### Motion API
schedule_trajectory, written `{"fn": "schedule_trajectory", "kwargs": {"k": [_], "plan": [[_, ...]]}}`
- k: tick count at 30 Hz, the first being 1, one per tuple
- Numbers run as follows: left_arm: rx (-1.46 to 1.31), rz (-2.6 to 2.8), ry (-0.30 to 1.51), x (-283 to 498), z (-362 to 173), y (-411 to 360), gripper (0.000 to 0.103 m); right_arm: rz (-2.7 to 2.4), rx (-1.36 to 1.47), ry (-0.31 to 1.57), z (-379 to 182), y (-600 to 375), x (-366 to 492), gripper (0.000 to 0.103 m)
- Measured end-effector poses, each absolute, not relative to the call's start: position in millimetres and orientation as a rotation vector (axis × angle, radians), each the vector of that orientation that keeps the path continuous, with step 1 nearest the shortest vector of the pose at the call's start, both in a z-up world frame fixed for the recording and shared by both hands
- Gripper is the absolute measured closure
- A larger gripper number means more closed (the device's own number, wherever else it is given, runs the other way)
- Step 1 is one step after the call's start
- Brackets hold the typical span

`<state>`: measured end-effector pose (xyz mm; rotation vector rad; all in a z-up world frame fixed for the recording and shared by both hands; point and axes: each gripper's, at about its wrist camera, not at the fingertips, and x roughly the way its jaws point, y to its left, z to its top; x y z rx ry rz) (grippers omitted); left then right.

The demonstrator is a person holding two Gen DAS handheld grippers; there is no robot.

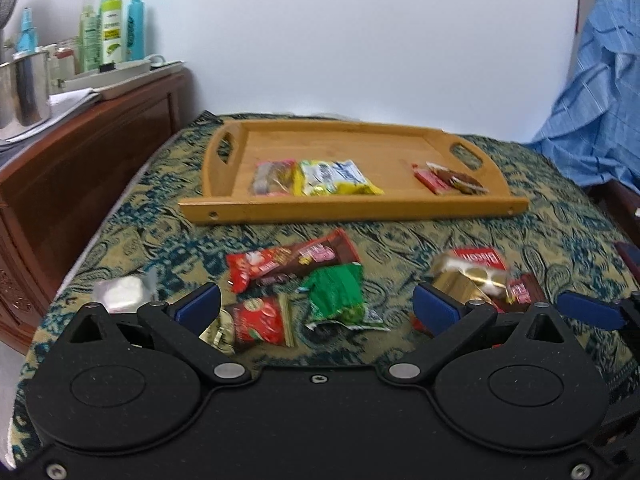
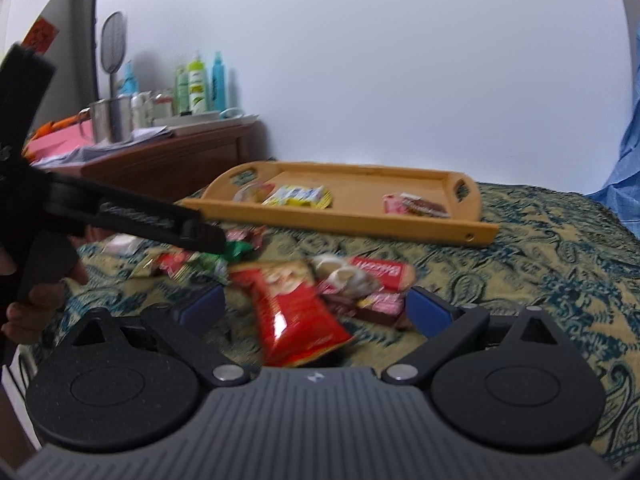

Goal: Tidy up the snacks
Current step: 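Grasp the green snack pack with the left tool while the right tool grasps the red chip bag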

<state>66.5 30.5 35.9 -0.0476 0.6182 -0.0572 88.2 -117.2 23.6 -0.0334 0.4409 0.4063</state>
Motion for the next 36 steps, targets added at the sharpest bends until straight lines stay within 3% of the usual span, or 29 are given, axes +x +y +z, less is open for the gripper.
{"fn": "schedule_trajectory", "kwargs": {"k": [6,8,15,18,19,20,36], "plan": [[-0.062,-0.111,0.642,72.4,32.2,20.6,0.014,0.428,-0.076,0.444,17.9,-103.9,83.2,0.008],[-0.051,-0.110,0.644,75.9,30.9,16.0,0.026,0.429,-0.088,0.442,16.8,-100.1,83.0,0.012],[-0.057,-0.091,0.674,86.5,24.6,10.4,0.039,0.417,-0.133,0.422,13.6,-90.7,85.8,0.023],[-0.083,-0.091,0.679,87.5,23.7,12.4,0.056,0.414,-0.139,0.421,13.7,-89.6,86.6,0.036],[-0.093,-0.092,0.678,86.8,23.8,13.1,0.066,0.408,-0.138,0.420,13.9,-89.1,86.6,0.048],[-0.092,-0.084,0.668,85.3,24.4,13.1,0.075,0.401,-0.139,0.422,14.2,-88.8,86.5,0.051],[-0.100,-0.100,0.541,75.5,62.8,15.5,0.077,0.299,0.016,0.337,42.0,-120.0,81.6,0.058]]}}
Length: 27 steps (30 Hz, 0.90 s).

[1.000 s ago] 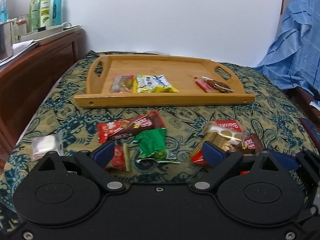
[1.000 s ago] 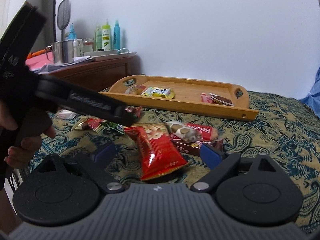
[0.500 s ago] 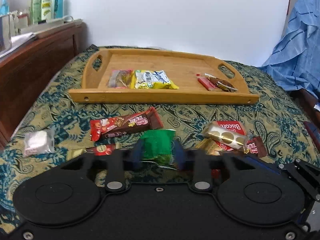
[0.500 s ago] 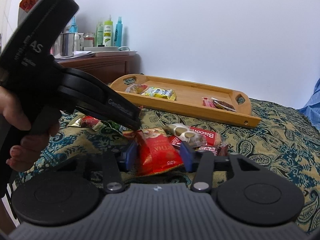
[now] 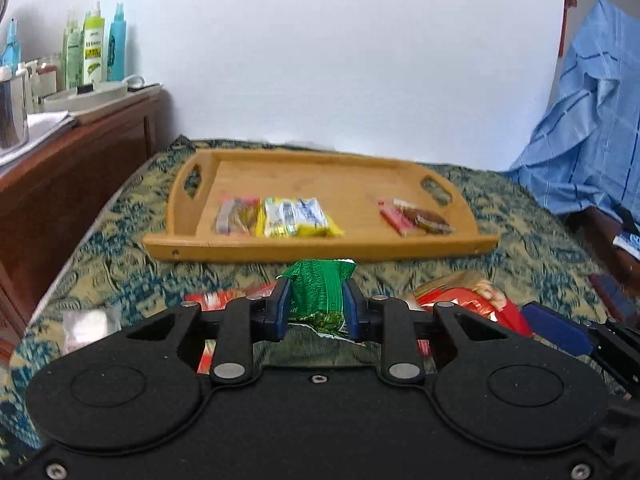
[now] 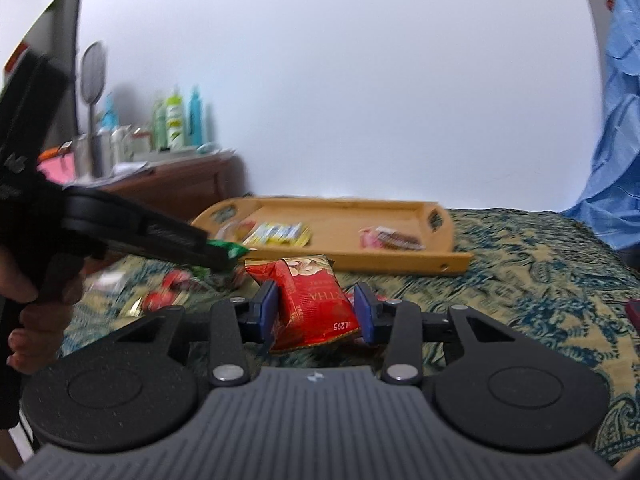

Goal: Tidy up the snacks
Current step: 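Grasp the green snack pack with the left tool while the right tool grasps the red chip bag, then carry the green pack with the left tool while the right tool carries the red bag to the tray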

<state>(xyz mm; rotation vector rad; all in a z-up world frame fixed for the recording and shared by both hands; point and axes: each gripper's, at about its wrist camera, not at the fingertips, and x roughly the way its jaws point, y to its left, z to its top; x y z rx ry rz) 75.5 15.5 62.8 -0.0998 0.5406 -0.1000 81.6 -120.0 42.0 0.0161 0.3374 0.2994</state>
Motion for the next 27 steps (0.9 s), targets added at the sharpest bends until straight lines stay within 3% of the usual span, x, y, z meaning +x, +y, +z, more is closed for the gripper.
{"fn": "schedule_trajectory", "kwargs": {"k": [13,27], "plan": [[-0.187,-0.018,0.482,153.6,110.6,55.0,0.077,0.204,0.192,0.328,92.1,-159.7,187.0,0.058],[-0.186,0.066,0.564,270.2,77.4,75.1,0.077,0.152,0.231,0.507,65.7,-172.7,330.1,0.058]]}}
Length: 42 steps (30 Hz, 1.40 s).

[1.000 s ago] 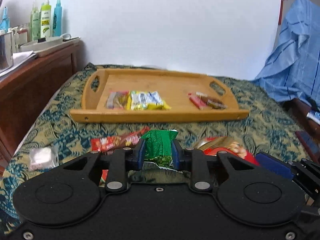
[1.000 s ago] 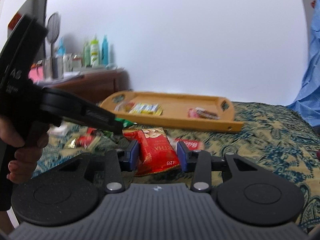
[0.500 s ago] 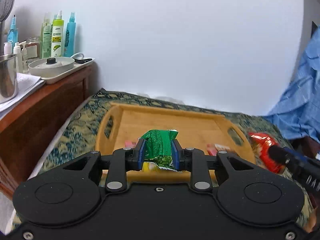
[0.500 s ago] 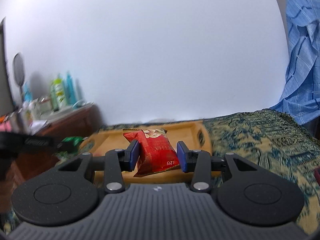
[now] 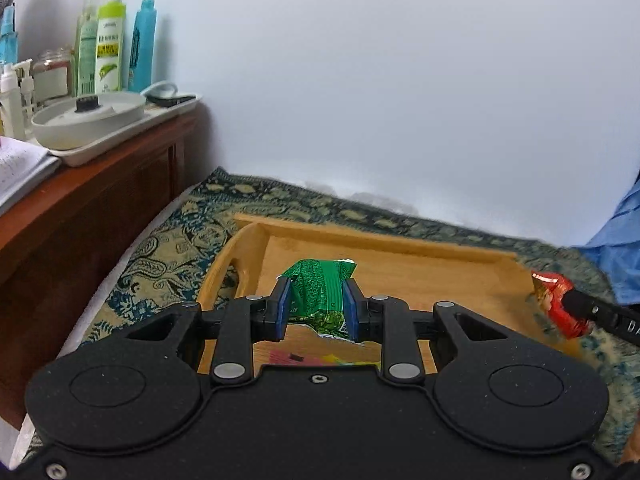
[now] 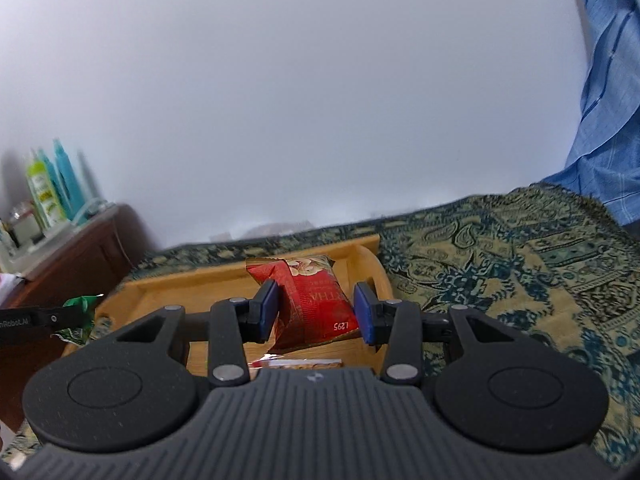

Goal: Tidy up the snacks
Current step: 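Carry the green pack with the left tool while the right tool carries the red bag to the tray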

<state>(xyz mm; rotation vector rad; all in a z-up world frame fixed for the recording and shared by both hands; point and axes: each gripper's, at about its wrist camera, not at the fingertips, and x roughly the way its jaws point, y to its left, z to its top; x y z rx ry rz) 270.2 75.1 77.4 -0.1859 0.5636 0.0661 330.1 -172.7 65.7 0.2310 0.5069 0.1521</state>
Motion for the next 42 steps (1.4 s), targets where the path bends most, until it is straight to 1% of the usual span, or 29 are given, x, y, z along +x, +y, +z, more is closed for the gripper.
{"fn": "schedule_trajectory", "kwargs": {"k": [5,13,42], "plan": [[-0.177,0.093,0.620,287.3,55.6,78.1,0.077,0.146,0.192,0.550,49.5,-164.4,354.4,0.058],[-0.165,0.110,0.648,294.5,43.5,79.9,0.077,0.152,0.153,0.589,38.0,-153.0,360.6,0.058],[-0.138,0.112,0.670,295.8,37.1,75.4,0.076,0.144,0.107,0.603,35.5,-144.6,363.5,0.055]]}}
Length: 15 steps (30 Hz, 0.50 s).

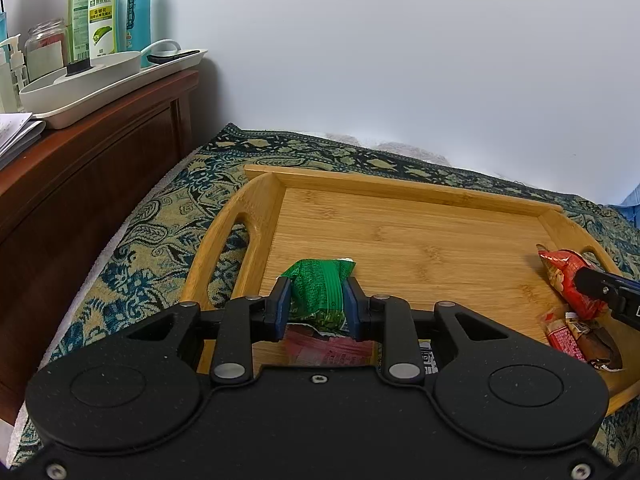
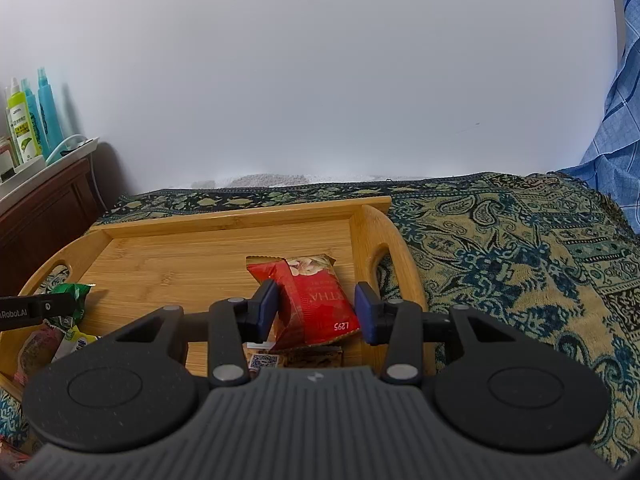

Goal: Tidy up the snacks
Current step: 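Carry the green pack with the left tool while the right tool carries the red bag to the tray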

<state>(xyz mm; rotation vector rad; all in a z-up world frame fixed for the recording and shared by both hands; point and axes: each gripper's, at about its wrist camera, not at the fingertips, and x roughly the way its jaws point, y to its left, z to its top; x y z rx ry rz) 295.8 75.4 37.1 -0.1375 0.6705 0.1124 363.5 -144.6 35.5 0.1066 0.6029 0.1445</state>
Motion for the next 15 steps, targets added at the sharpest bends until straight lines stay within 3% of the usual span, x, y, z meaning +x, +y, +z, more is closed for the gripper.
{"fn": "schedule_trajectory", "kwargs": {"k": [8,15], "plan": [[-0.126,0.107,0.670,294.2,38.7,74.0,0.076,0.150,0.115,0.604,35.7,-146.4,364.2,0.047],[-0.105,0.102,0.666,292.6,39.5,71.0,0.076,0.150,0.114,0.604,35.8,-146.2,364.0,0.046]]}}
